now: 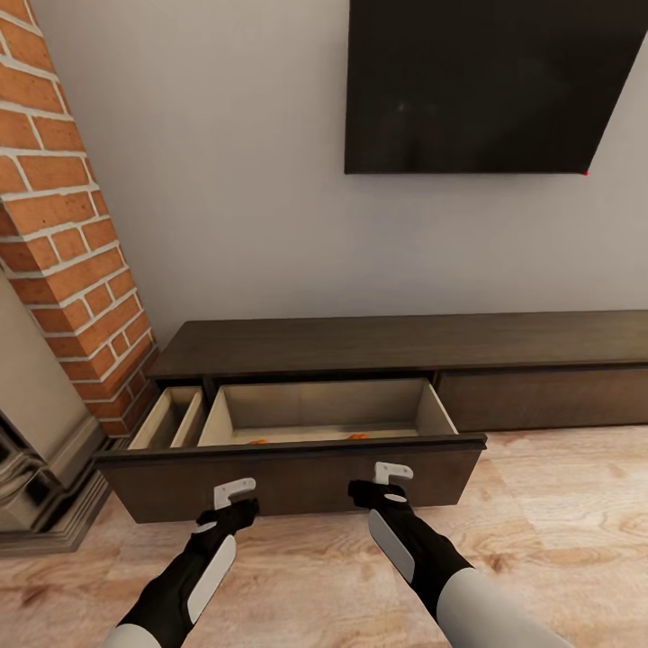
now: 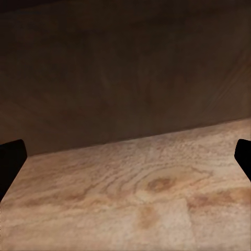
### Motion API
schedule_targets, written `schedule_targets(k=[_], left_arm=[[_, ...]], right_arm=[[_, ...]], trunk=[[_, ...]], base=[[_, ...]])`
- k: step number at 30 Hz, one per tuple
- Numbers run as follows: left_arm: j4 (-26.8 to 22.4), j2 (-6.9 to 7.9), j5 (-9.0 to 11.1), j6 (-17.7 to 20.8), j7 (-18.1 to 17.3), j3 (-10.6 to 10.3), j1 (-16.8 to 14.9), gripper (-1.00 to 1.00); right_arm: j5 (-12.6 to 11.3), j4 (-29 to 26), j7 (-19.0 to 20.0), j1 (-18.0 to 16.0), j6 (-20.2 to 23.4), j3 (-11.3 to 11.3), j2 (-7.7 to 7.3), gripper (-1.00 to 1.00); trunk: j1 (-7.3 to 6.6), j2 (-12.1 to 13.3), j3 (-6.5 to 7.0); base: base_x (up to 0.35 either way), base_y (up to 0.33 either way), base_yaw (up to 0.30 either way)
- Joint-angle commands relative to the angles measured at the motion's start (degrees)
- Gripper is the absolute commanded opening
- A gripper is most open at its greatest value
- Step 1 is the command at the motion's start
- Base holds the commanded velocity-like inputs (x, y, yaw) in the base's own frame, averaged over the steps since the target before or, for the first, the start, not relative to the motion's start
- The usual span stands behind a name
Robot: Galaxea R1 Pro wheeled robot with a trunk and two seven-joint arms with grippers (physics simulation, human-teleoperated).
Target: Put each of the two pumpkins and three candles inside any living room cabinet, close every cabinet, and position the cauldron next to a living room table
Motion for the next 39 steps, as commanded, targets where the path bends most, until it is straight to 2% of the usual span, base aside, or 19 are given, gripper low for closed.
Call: schedule_targets(k=[1, 5, 8, 39], left_arm=[[1.00, -0.07, -0.29, -1.87, 0.40, -0.60, -0.03, 1.00], [3.09, -0.34, -2.58, -6.59, 0.24, -2.31, -0.03, 1.00], [3.69, -0.44, -3.24, -7.74, 0.20, -2.85, -0.03, 1.00], [4.05, -0.30, -3.56, -8.14, 0.10, -2.95, -0.04, 1.00]], right_arm=[[-0.36, -0.10, -0.47, -0.06, 0.21, 0.26, -0.05, 1.00], [-0.36, -0.10, -0.47, -0.06, 0.21, 0.23, -0.06, 1.00], [-0.36, -0.10, -0.47, -0.06, 0.21, 0.22, -0.06, 1.00], [-0.36, -0.10, -0.47, -0.05, 0.21, 0.23, -0.06, 1.00]], trunk=[[-0.01, -0.02, -0.05], [-0.01, -0.02, -0.05], [-0.01, -0.02, -0.05], [-0.01, -0.02, -0.05]], base=[[0.000, 0.000, 0.000], [0.000, 0.000, 0.000], [0.000, 0.000, 0.000], [0.081, 0.000, 0.000]])
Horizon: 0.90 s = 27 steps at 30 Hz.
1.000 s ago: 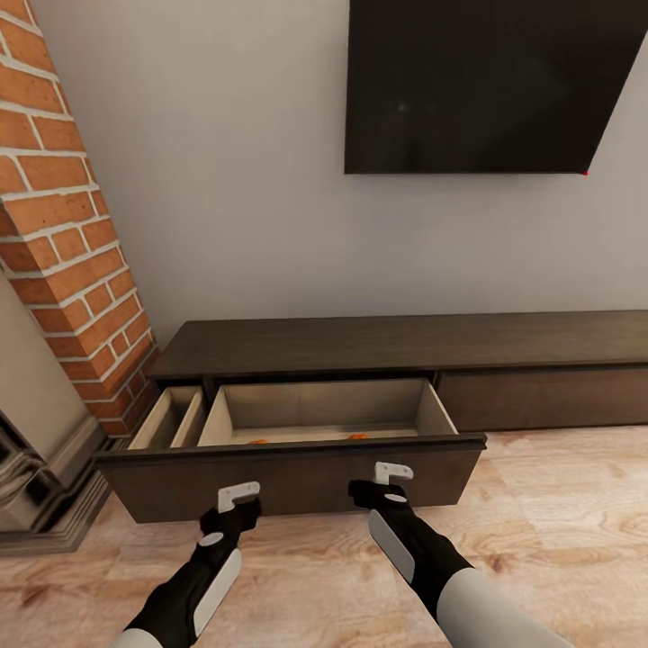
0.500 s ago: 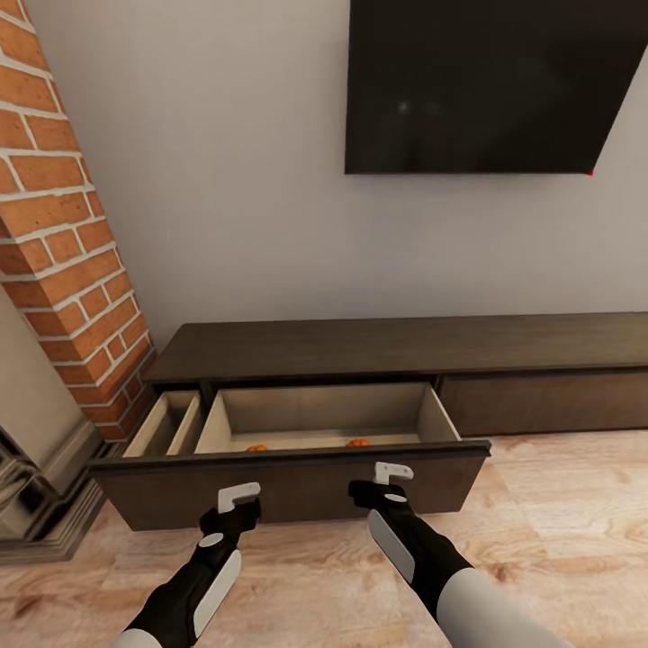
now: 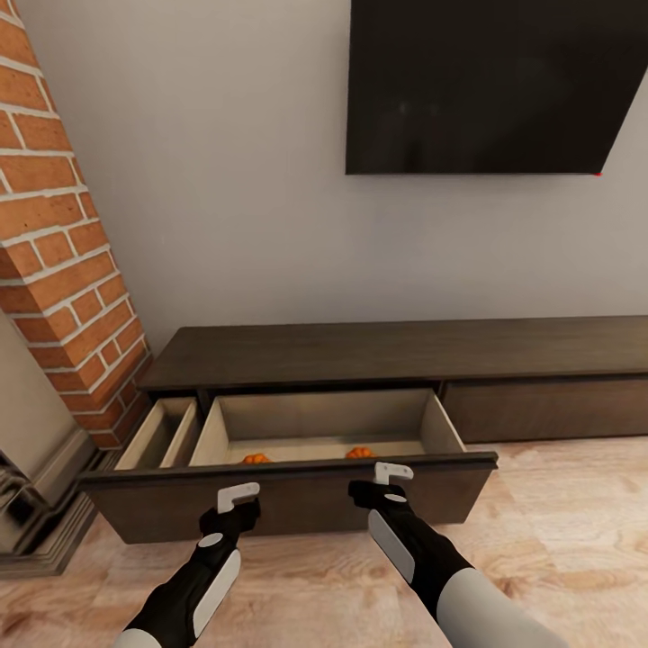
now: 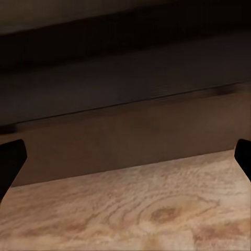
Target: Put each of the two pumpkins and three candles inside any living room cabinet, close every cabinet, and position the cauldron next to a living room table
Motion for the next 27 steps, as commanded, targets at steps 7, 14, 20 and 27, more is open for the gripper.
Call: schedule_targets(k=[7, 14, 20, 27], left_arm=[[-0.11, 0.05, 0.35, 0.22, 0.44, -0.31, -0.03, 1.00], [-0.11, 0.05, 0.37, 0.22, 0.46, -0.26, -0.03, 1.00], [-0.11, 0.13, 0.42, 0.22, 0.46, -0.18, -0.03, 1.00], [-0.11, 0.13, 0.43, 0.22, 0.46, -0.16, -0.03, 1.00]], right_arm=[[-0.36, -0.10, -0.47, -0.07, 0.21, 0.33, -0.04, 1.00], [-0.36, -0.10, -0.47, -0.05, 0.21, 0.32, -0.04, 1.00], [-0.36, -0.09, -0.47, -0.06, 0.21, 0.33, -0.04, 1.00], [-0.36, -0.10, -0.47, -0.05, 0.21, 0.32, -0.04, 1.00]], trunk=[[0.00, -0.02, -0.05], [0.00, -0.02, -0.05], [0.00, -0.02, -0.05], [0.00, -0.02, -0.05]], base=[[0.075, 0.000, 0.000], [0.056, 0.000, 0.000], [0.097, 0.000, 0.000], [0.206, 0.000, 0.000]])
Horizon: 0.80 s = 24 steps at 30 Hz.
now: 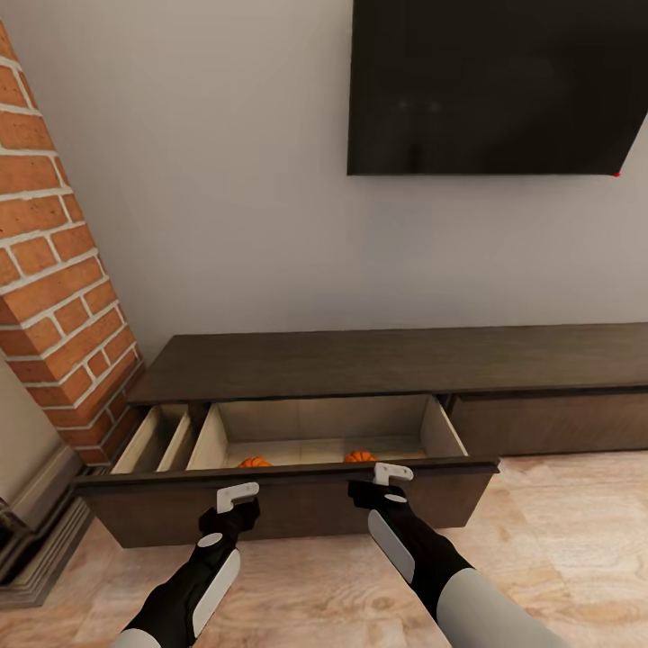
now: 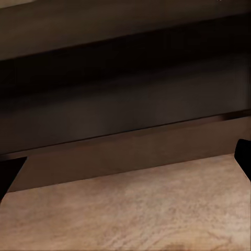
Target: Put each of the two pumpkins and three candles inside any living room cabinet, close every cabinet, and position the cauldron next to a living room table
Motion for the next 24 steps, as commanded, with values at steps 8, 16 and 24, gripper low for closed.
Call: schedule_targets(k=[8, 16, 24], left_arm=[[-0.11, 0.05, 0.37, 0.22, 0.46, -0.25, -0.02, 1.00], [-0.10, 0.05, 0.37, 0.22, 0.46, -0.25, -0.02, 1.00], [-0.10, 0.05, 0.37, 0.22, 0.45, -0.25, -0.02, 1.00]], right_arm=[[0.35, -0.17, -0.51, -0.07, 0.23, 0.24, -0.05, 1.00], [0.35, -0.17, -0.51, -0.06, 0.23, 0.21, -0.05, 1.00], [0.35, -0.17, -0.51, -0.06, 0.21, 0.23, -0.05, 1.00]], trunk=[[0.01, -0.02, -0.05], [0.01, -0.02, -0.05], [0.01, -0.02, -0.05]], base=[[0.208, 0.000, 0.000], [0.204, 0.000, 0.000], [0.204, 0.000, 0.000]])
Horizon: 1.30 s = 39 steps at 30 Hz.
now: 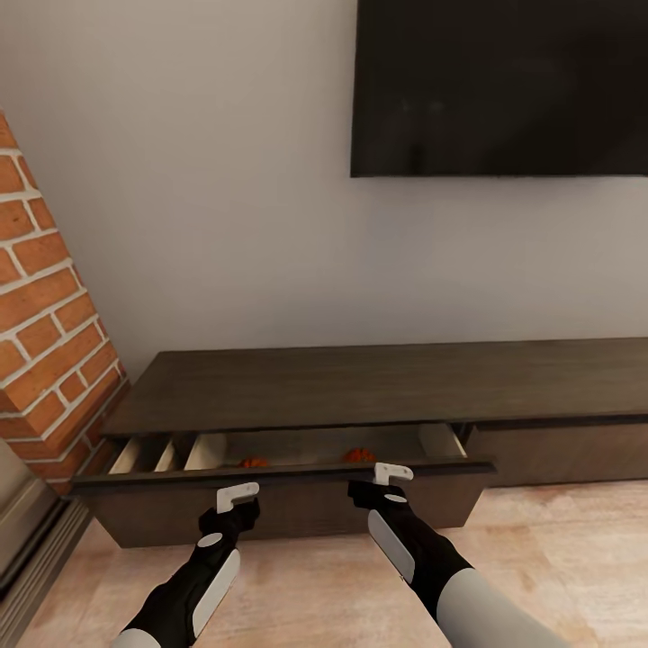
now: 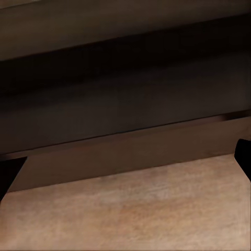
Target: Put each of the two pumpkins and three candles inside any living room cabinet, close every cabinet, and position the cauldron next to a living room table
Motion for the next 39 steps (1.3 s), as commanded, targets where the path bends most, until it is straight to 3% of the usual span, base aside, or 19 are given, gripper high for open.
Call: schedule_targets(k=[1, 25, 39], left_arm=[[-0.10, 0.05, 0.36, 0.22, 0.46, -0.25, -0.02, 1.00], [-0.18, 0.13, 0.27, 0.22, 0.46, -0.32, -0.02, 1.00], [-0.19, 0.13, 0.27, 0.22, 0.46, -0.34, -0.02, 1.00]], right_arm=[[0.25, -0.15, -0.50, -0.07, 0.22, 0.23, -0.05, 1.00], [0.25, -0.15, -0.50, -0.07, 0.17, 0.19, -0.05, 1.00], [0.25, -0.15, -0.50, -0.08, 0.17, 0.20, -0.05, 1.00]], trunk=[[0.01, -0.02, -0.05], [0.01, -0.02, -0.05], [0.01, -0.02, -0.05]], base=[[0.204, 0.000, 0.000], [0.198, 0.000, 0.000], [-0.014, 0.000, 0.000]])
